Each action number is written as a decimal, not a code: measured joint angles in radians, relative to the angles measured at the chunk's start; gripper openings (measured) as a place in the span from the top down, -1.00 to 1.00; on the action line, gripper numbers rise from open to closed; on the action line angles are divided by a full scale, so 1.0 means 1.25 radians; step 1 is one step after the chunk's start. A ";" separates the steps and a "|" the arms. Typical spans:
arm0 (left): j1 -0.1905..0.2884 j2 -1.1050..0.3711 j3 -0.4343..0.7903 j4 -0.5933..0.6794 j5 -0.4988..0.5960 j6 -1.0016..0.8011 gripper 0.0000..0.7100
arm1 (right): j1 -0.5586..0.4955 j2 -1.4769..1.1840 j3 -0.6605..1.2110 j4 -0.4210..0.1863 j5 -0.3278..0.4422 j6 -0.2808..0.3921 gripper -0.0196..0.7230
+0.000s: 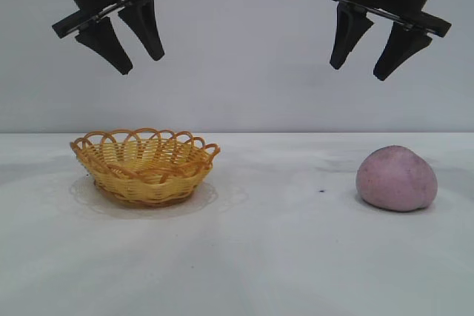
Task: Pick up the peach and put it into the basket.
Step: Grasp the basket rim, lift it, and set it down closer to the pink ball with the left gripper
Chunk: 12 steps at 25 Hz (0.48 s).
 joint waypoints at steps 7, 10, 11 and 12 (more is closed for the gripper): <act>0.000 0.000 0.000 0.000 0.000 0.000 -0.04 | 0.000 0.000 0.000 0.000 0.000 0.005 -0.31; 0.000 0.000 0.000 0.000 0.000 0.000 -0.04 | 0.000 0.000 0.000 -0.001 0.000 0.005 -0.31; 0.000 0.000 0.000 0.000 0.000 0.000 -0.04 | 0.000 0.000 0.000 -0.001 0.000 0.005 -0.31; 0.000 0.000 0.000 0.000 0.000 0.000 -0.04 | 0.000 0.000 0.000 -0.002 0.000 0.005 -0.31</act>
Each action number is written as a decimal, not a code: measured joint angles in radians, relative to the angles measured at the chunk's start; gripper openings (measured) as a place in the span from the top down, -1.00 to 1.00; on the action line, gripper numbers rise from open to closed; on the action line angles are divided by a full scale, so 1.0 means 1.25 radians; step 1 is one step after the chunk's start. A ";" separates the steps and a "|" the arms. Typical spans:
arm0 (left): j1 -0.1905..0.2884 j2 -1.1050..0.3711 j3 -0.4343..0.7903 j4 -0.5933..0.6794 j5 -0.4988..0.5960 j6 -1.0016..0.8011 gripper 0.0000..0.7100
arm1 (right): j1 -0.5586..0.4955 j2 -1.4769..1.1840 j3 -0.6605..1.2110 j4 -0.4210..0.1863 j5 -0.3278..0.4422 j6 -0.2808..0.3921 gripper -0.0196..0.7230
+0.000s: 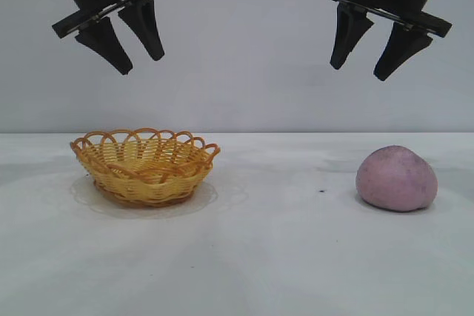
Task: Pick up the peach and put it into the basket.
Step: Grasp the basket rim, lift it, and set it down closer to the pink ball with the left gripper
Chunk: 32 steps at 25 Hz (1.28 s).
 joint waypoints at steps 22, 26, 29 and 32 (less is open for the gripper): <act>-0.028 0.015 -0.005 0.187 0.174 0.265 -0.04 | 0.000 0.000 0.000 -0.002 0.003 0.000 -0.31; -0.059 0.045 -0.022 0.246 0.181 0.278 -0.04 | 0.000 0.000 0.000 -0.002 0.005 0.000 -0.31; -0.065 0.071 -0.046 0.263 0.183 0.278 -0.04 | 0.000 0.000 0.000 -0.002 0.005 0.000 -0.31; -0.065 0.103 -0.072 0.273 0.183 0.278 -0.04 | 0.000 0.000 0.000 -0.002 0.006 0.000 -0.31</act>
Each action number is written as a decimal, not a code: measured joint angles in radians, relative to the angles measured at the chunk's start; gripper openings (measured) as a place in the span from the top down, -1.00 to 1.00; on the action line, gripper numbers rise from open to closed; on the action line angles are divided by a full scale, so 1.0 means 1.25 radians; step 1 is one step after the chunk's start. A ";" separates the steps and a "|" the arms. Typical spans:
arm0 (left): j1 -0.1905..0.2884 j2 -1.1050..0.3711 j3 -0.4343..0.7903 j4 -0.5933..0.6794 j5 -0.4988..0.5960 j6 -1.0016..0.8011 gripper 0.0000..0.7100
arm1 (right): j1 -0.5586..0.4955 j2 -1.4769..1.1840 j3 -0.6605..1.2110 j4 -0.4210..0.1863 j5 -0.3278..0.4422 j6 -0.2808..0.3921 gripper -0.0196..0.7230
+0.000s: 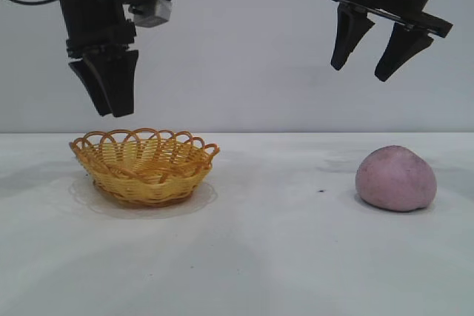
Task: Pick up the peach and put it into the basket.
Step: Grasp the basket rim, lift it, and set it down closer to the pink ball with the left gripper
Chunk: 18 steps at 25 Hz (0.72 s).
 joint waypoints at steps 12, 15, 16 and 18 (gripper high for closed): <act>-0.006 0.097 -0.063 0.011 -0.002 0.002 -0.04 | 0.000 0.000 0.000 -0.002 0.001 0.001 -0.31; -0.008 0.107 -0.063 0.010 0.001 0.002 0.47 | 0.000 0.000 0.000 -0.004 0.001 0.001 -0.31; -0.008 0.107 -0.066 0.010 0.011 0.002 0.66 | 0.000 0.000 0.000 -0.004 0.001 0.001 -0.31; -0.009 0.107 -0.084 0.005 0.046 -0.007 0.84 | 0.000 0.000 0.000 -0.005 0.001 0.001 -0.31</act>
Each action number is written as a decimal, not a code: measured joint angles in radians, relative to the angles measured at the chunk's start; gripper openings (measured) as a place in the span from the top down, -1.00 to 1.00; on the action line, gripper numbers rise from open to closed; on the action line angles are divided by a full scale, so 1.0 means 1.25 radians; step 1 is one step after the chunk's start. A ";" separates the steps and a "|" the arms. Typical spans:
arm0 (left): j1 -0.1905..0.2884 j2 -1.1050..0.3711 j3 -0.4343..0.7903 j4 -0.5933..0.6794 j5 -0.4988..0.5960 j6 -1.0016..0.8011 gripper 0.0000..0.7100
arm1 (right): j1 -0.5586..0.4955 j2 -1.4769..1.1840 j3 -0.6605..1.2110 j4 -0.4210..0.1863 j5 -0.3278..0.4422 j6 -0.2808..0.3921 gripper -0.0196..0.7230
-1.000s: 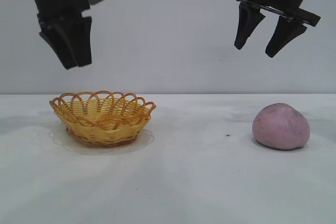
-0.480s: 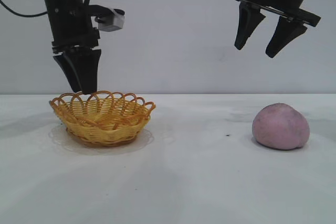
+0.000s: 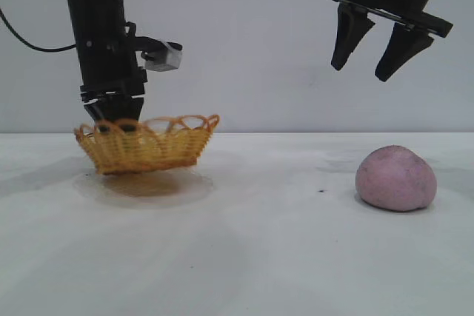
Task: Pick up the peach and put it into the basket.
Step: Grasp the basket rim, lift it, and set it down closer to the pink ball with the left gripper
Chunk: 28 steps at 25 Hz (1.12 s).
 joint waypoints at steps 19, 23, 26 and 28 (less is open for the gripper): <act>0.000 -0.150 -0.023 -0.110 0.041 -0.497 1.00 | 0.000 0.000 0.000 -0.002 0.000 0.000 -0.31; 0.000 -0.194 0.103 -0.161 0.041 -0.504 1.00 | 0.000 0.000 0.000 -0.004 0.000 0.000 -0.31; -0.002 -0.233 0.225 -0.197 -0.014 -0.505 1.00 | 0.000 0.000 0.000 -0.004 0.000 0.000 -0.31; -0.004 -0.259 0.312 -0.243 -0.089 -0.505 1.00 | 0.000 0.000 0.000 -0.004 0.000 0.000 -0.31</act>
